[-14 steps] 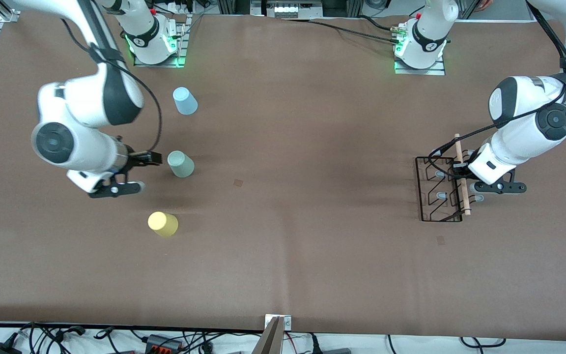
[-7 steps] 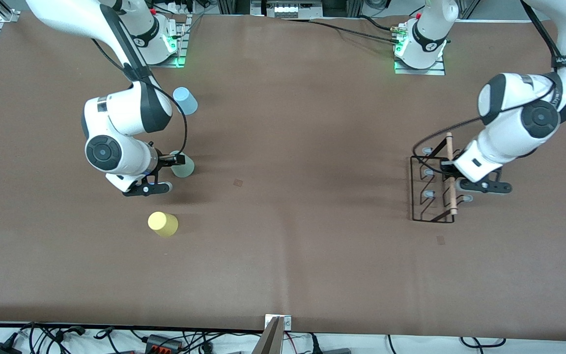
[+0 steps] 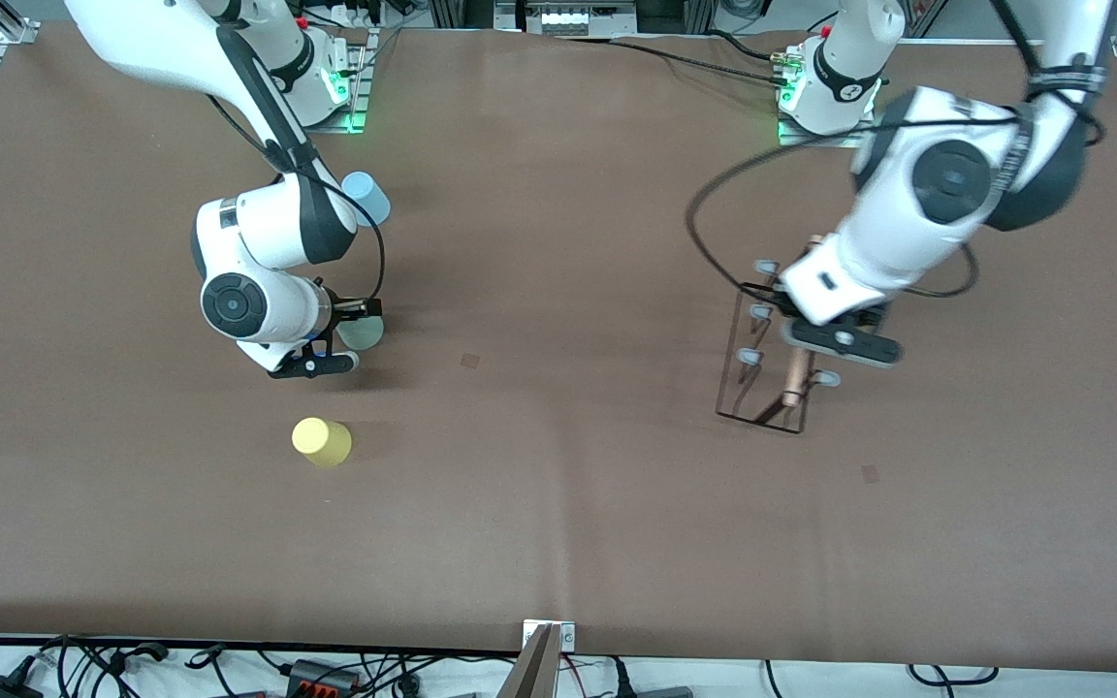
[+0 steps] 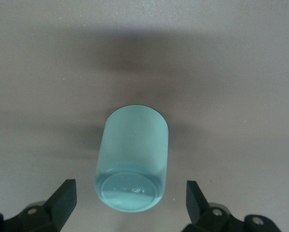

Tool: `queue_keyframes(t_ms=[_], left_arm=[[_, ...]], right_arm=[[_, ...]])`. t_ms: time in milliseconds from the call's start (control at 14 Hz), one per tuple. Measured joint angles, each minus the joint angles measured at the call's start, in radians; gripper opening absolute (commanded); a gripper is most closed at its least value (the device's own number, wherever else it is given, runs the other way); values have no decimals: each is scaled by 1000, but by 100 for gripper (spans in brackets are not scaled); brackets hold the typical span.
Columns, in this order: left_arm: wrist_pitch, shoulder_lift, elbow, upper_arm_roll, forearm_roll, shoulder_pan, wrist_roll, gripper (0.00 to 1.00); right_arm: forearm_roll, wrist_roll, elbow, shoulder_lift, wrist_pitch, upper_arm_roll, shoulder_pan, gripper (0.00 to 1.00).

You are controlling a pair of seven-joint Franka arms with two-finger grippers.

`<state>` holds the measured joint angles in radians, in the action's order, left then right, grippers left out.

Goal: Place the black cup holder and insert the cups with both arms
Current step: 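Place the holder mid-table with the left gripper while the right gripper lifts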

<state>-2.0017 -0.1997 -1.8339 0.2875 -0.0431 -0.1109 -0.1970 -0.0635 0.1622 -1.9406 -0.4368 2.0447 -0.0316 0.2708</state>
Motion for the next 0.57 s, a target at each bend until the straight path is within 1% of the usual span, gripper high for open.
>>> queue_keyframes(t_ms=[214,429,500,571], left_arm=[[-1,-63,54,4,0,-135,-183,0],[-3,-172,174,5,0,-233,-242,0],[-3,-208,212,5,0,-259,-265,0],[-3,-240,245,5,0,-283,-294,0]], right_arm=[[-29,0,-3,-15,14,0,0,100],[-33,0,-4,-22,17,0,0,100],[-33,0,-4,-26,18,0,0,97],[-33,0,-4,-30,19,0,0,79]])
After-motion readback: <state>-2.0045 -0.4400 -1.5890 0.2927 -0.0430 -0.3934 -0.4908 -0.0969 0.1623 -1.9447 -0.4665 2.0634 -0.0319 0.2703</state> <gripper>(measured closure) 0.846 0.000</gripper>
